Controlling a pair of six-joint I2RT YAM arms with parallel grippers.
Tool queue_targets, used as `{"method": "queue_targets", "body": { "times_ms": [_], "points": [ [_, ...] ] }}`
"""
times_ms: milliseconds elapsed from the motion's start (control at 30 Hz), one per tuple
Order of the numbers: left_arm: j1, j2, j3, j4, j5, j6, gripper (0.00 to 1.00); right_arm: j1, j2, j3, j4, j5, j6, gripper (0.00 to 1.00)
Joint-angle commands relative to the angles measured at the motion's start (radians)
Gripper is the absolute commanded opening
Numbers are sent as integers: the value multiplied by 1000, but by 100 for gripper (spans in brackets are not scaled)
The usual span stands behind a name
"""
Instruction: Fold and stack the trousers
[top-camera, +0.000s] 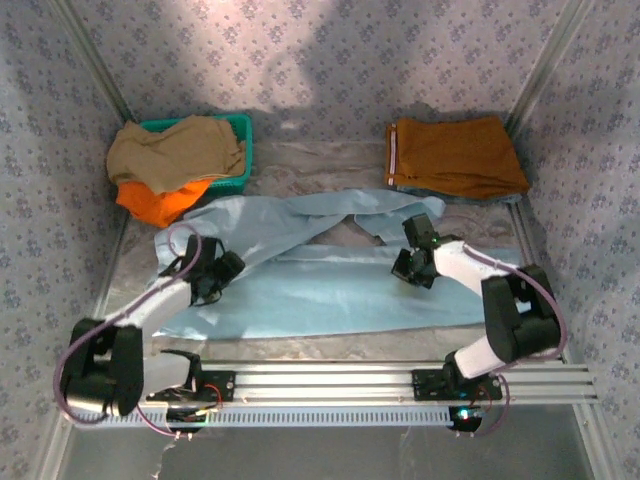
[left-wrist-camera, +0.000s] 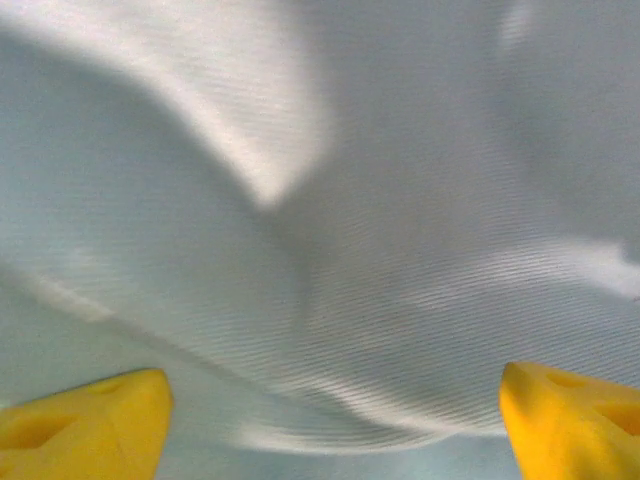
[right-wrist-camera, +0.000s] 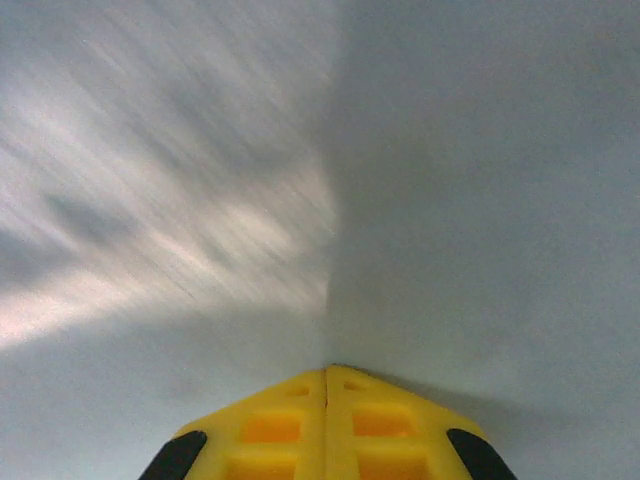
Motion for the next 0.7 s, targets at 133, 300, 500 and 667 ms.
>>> {"method": "queue_targets", "body": {
  "times_ms": [133, 300, 500, 667],
  "points": [
    [21, -259, -152, -301, 23, -117, 85, -126, -183, -157, -216, -113, -9, 0],
    [79, -359, -122, -395, 75, -83, 84, -210, -269, -148, -298, -190, -45, 0],
    [156, -231, 108, -341, 79, 47, 86, -270, -202, 122, -254, -152, -88, 35],
    [155, 46, 377, -283, 69, 130, 92, -254, 40, 342, -85, -192, 13, 56]
  ]
}}
